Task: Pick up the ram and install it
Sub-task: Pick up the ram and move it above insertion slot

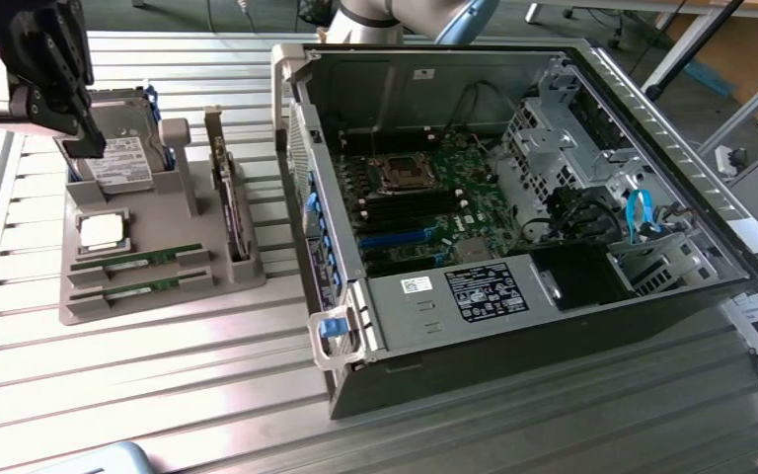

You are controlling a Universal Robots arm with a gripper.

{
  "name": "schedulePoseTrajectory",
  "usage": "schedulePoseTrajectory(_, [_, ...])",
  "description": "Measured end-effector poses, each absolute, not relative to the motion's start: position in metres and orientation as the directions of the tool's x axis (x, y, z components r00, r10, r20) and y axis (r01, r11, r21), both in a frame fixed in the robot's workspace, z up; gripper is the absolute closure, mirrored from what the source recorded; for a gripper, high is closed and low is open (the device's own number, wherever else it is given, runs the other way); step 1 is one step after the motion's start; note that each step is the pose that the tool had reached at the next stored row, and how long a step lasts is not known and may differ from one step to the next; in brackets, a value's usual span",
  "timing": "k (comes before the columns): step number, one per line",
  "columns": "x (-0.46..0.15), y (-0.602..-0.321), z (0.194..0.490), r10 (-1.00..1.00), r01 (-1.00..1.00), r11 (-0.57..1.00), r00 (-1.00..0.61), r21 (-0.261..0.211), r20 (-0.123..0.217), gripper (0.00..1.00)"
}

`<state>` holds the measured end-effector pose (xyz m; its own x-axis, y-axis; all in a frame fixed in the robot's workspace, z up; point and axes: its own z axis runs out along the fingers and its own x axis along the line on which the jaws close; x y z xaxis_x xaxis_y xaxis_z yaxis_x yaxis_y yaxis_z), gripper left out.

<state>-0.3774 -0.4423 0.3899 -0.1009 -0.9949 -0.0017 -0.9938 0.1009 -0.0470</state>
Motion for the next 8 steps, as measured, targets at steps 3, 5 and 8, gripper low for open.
schedulePoseTrajectory(3, [-0.3773,-0.4423,0.3893,-0.995,-0.995,0.101,-0.101,-0.006,0.002,0.90])
schedulePoseTrajectory(5, [-0.3774,-0.4423,0.3893,-0.995,-0.995,0.101,-0.101,0.005,0.004,0.90])
schedulePoseTrajectory(8, [-0.3774,-0.4424,0.3893,-0.995,-0.995,0.101,-0.101,0.006,0.004,0.90])
